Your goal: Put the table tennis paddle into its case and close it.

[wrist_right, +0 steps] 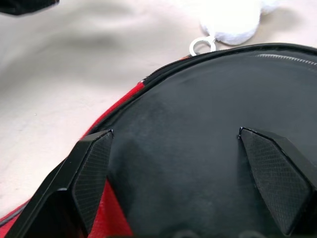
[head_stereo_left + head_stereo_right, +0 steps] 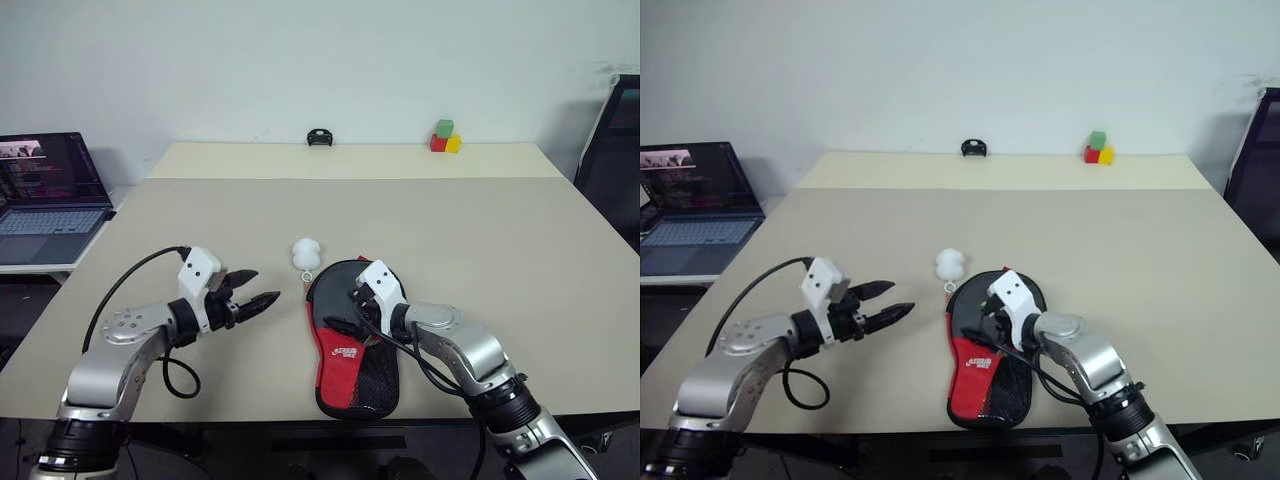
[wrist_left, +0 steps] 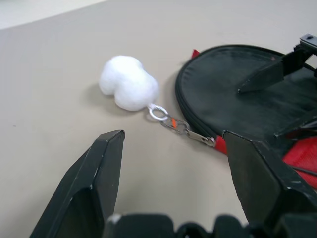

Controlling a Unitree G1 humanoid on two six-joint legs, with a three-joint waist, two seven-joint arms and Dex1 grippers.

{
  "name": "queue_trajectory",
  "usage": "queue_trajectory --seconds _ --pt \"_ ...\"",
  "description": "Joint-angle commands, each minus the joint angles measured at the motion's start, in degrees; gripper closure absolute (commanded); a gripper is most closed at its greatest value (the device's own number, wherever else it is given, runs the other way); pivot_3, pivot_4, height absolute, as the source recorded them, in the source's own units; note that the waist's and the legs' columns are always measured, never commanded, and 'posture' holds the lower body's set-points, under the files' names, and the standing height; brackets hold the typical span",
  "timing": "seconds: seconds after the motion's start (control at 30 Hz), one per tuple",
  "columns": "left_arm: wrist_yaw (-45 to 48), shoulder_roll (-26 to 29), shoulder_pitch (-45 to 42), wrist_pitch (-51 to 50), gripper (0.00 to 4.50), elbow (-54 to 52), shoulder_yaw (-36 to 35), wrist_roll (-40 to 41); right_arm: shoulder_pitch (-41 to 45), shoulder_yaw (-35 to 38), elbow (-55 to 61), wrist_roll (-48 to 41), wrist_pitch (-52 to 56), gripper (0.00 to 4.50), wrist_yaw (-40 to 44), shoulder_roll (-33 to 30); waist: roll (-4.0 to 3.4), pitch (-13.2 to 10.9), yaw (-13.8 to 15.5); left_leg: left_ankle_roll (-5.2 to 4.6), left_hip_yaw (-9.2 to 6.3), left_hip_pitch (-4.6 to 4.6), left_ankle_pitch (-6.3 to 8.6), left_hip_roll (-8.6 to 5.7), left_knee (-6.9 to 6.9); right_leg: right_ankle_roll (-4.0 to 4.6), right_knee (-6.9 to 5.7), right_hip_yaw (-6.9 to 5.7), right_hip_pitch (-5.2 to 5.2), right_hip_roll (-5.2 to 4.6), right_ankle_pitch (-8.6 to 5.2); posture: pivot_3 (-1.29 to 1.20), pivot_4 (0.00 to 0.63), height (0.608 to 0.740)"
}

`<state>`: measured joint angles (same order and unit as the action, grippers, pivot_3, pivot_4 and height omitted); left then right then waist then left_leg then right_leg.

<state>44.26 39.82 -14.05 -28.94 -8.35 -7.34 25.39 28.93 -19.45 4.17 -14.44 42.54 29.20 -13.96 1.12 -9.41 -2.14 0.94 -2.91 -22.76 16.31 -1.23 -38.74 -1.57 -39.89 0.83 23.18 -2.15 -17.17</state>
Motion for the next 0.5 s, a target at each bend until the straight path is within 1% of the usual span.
queue_trajectory --seconds 0.03,0.07,0.17,0.27,0.5 --pt "-1.73 -0.98 -2.56 -2.27 0.12 0.30 -0.81 0.61 0.02 0.16 -0.68 0.71 -0.07 0.00 0.11 1.02 0.00 0.00 0.00 0.00 0.01 0.01 0.00 0.00 0.00 0.00 -0.02 0.00 0.00 0.00 0.00 0.00 0.150 0.740" --pt "-2.61 -1.70 -3.70 -2.15 0.05 0.91 -0.48 0.10 0.02 0.21 -0.73 0.74 0.01 0.00 0.13 1.30 0.01 0.00 0.06 0.00 0.01 0.02 0.00 0.00 0.00 0.00 -0.03 0.01 0.00 0.00 0.00 0.00 0.150 0.740" --pt "-6.22 -4.86 -8.72 -3.17 0.05 4.30 0.01 -0.71 0.14 0.05 -1.02 1.13 0.02 0.00 0.10 2.02 0.03 0.02 0.32 0.01 0.00 0.01 0.00 0.00 -0.03 0.00 -0.05 -0.01 -0.01 0.00 0.00 0.00 0.150 0.740" --pt "-9.95 -8.90 -16.70 -3.17 0.05 10.73 2.20 -3.42 0.37 0.04 -1.40 1.41 -0.06 0.00 0.23 2.70 0.08 0.05 0.47 0.01 -0.01 0.01 0.00 -0.03 -0.07 0.00 -0.07 -0.02 -0.02 0.00 0.01 0.00 0.150 0.740" --pt "-8.34 -14.86 -31.28 2.53 0.05 31.68 7.92 -9.96 0.67 0.09 -2.27 2.31 -0.40 0.00 0.14 4.62 0.13 0.08 0.19 0.02 0.00 -0.01 -0.02 -0.07 -0.10 -0.01 -0.06 -0.02 0.00 0.00 0.01 0.00 0.150 0.740"
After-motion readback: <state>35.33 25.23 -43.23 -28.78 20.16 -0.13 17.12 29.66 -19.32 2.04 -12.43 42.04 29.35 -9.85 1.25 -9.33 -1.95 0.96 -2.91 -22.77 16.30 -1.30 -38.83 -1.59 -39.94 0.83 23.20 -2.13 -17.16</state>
